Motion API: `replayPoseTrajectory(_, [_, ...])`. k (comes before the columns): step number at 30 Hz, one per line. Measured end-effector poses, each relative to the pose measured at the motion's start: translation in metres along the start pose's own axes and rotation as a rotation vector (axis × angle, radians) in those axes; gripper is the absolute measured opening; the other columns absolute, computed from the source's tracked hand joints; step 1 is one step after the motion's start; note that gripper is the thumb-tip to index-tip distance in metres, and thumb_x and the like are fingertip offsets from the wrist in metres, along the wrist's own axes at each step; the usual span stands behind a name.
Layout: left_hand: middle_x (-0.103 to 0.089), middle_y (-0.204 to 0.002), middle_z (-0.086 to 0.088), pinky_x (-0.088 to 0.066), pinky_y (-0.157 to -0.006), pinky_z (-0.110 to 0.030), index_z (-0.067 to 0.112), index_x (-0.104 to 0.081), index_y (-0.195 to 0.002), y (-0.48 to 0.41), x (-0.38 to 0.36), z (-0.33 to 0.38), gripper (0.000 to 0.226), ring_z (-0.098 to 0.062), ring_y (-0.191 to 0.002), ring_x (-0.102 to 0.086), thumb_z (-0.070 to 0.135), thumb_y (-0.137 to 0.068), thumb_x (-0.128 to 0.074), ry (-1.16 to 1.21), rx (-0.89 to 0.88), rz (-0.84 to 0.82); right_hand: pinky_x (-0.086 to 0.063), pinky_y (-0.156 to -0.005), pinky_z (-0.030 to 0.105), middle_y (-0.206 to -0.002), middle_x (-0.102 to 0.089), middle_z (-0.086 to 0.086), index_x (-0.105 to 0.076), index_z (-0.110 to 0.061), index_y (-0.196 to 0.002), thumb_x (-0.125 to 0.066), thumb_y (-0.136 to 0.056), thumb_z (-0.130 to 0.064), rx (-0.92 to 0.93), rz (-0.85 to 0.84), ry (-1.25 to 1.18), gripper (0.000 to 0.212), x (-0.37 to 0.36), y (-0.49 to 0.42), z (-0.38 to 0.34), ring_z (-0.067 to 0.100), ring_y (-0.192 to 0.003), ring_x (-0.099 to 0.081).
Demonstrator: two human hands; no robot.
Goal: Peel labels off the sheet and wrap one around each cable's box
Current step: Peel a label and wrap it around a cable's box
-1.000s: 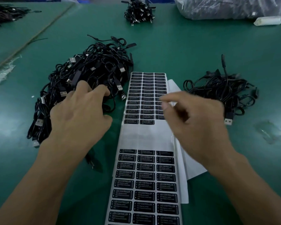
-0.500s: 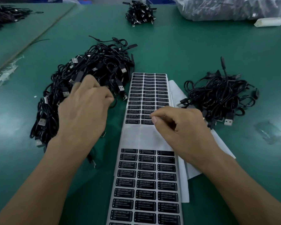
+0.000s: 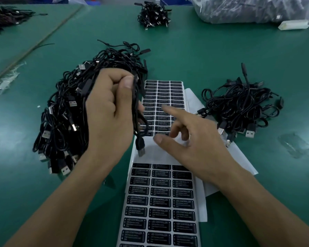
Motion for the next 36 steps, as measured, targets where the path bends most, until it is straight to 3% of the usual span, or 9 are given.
replayPoseTrajectory(4, [-0.057, -0.052, -0.003, -0.046, -0.043, -0.020, 0.014, -0.056, -0.093, 0.002, -0.011, -0.005, 0.023, -0.011, -0.040, -0.056, 0.012, -0.108, -0.040, 0.212, 0.213, -0.214, -0.039, -0.064, 0.013, -0.083, -0.058, -0.018, -0.049, -0.033, -0.144, -0.054, -0.085, -0.067, 0.033, -0.016, -0.126, 0.068, -0.002, 0.000, -0.008, 0.004, -0.076, -0.053])
replayPoseTrajectory(10, [-0.048, -0.046, 0.002, -0.038, -0.036, -0.020, 0.010, -0.060, -0.088, 0.007, -0.019, -0.009, 0.028, -0.015, -0.032, -0.046, 0.031, -0.100, -0.045, 0.457, 0.462, -0.506, -0.051, -0.070, 0.020, -0.090, -0.070, -0.013, -0.038, -0.044, -0.148, -0.066, -0.092, -0.040, -0.084, 0.019, -0.475, 0.063, 0.001, -0.001, -0.003, 0.001, -0.078, -0.061])
replayPoseTrajectory(13, [-0.045, -0.046, 0.001, -0.037, -0.035, -0.018, 0.014, -0.064, -0.083, 0.005, -0.018, -0.009, 0.033, -0.013, -0.031, -0.044, 0.039, -0.099, -0.051, 0.564, 0.513, -0.574, -0.041, -0.067, 0.007, -0.075, -0.057, -0.014, -0.067, -0.034, -0.122, -0.073, -0.090, -0.023, -0.057, 0.090, -0.231, 0.034, 0.005, -0.003, 0.002, -0.006, -0.073, -0.054])
replayPoseTrajectory(16, [-0.047, -0.045, 0.001, -0.037, -0.036, -0.017, 0.018, -0.067, -0.076, 0.005, -0.014, -0.007, 0.022, -0.013, -0.031, -0.044, 0.033, -0.092, -0.066, 0.614, 0.530, -0.640, -0.038, -0.072, 0.005, -0.086, -0.052, -0.017, -0.067, -0.044, -0.093, -0.073, -0.090, -0.024, -0.063, 0.101, -0.171, 0.021, 0.008, -0.003, 0.002, -0.010, -0.083, -0.052])
replayPoseTrajectory(23, [-0.057, -0.052, -0.004, -0.047, -0.042, -0.025, 0.020, -0.066, -0.059, 0.000, -0.002, -0.027, 0.039, -0.018, -0.044, -0.058, 0.009, -0.095, -0.056, 0.335, 0.637, -0.488, -0.055, -0.074, 0.028, -0.085, -0.070, -0.012, -0.063, -0.035, -0.088, -0.062, -0.097, -0.016, -0.130, 0.176, -0.386, 0.021, 0.014, -0.004, 0.006, 0.010, -0.079, -0.066])
replayPoseTrajectory(26, [-0.052, -0.047, -0.005, -0.043, -0.040, -0.024, 0.016, -0.068, -0.064, 0.001, 0.002, -0.031, 0.025, -0.016, -0.039, -0.052, 0.029, -0.081, -0.055, 0.080, 0.615, -0.519, -0.059, -0.077, 0.035, -0.084, -0.073, -0.014, -0.069, -0.038, -0.089, -0.068, -0.094, -0.014, -0.125, 0.202, -0.438, 0.024, 0.016, -0.004, 0.004, 0.010, -0.078, -0.068])
replayPoseTrajectory(30, [-0.064, -0.057, 0.006, -0.051, -0.049, -0.027, 0.029, -0.072, -0.077, 0.005, -0.007, -0.021, 0.036, -0.011, -0.051, -0.062, 0.059, -0.091, -0.058, -0.191, 0.336, -0.623, -0.058, -0.078, 0.032, -0.083, -0.074, -0.010, -0.073, -0.033, -0.094, -0.068, -0.094, -0.013, -0.108, 0.096, -0.431, 0.021, 0.012, -0.004, 0.000, 0.014, -0.080, -0.069])
replayPoseTrajectory(34, [-0.061, -0.058, 0.010, -0.045, -0.052, -0.017, 0.029, -0.071, -0.079, 0.009, -0.017, -0.020, 0.026, -0.001, -0.053, -0.055, 0.042, -0.095, -0.056, -0.172, 0.232, -0.649, -0.049, -0.065, 0.016, -0.079, -0.071, -0.010, -0.071, -0.035, -0.107, -0.072, -0.091, -0.027, -0.183, 0.152, -0.366, 0.019, 0.014, -0.002, 0.004, 0.006, -0.072, -0.065])
replayPoseTrajectory(36, [-0.054, -0.055, 0.009, -0.044, -0.050, -0.030, 0.029, -0.066, -0.076, 0.009, -0.017, -0.023, 0.030, -0.004, -0.050, -0.046, 0.045, -0.096, -0.050, -0.203, 0.248, -0.590, -0.044, -0.068, 0.013, -0.082, -0.065, -0.013, -0.063, -0.036, -0.123, -0.072, -0.086, -0.045, -0.253, 0.182, -0.180, 0.039, 0.017, 0.000, 0.010, 0.001, -0.074, -0.057])
Point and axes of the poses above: each hand's wrist, its own y-axis away from the middle knuckle, its own x-axis out of the back of the hand, z = x × y, the point moved 4 cm from there along -y, towards the middle knuckle
